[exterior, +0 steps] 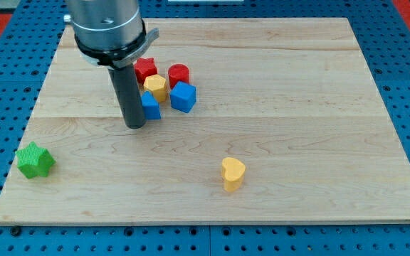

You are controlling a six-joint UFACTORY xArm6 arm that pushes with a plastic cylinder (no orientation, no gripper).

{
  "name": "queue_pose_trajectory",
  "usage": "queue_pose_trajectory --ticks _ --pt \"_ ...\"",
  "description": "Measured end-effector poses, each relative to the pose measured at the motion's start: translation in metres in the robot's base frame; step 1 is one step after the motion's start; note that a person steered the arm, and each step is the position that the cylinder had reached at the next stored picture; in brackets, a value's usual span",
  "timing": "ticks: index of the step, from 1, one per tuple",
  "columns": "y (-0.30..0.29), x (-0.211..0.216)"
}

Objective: Move the yellow heart diagonally to the blue triangle

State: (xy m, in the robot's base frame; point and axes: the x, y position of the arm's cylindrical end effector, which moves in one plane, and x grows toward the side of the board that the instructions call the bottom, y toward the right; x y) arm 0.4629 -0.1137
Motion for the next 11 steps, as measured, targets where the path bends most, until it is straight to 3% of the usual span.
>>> queue_pose_trajectory --ticks 2,3,4,6,7,8,9,11 --pt "0.171 0.061" --pt "0.188 0.082" --pt "0.181 0.095" --pt "0.012 0.09" --pt "0.023 0.124" --pt "-0.028 0.114" --pt "-0.035 0.067" --pt "-0.002 0.059"
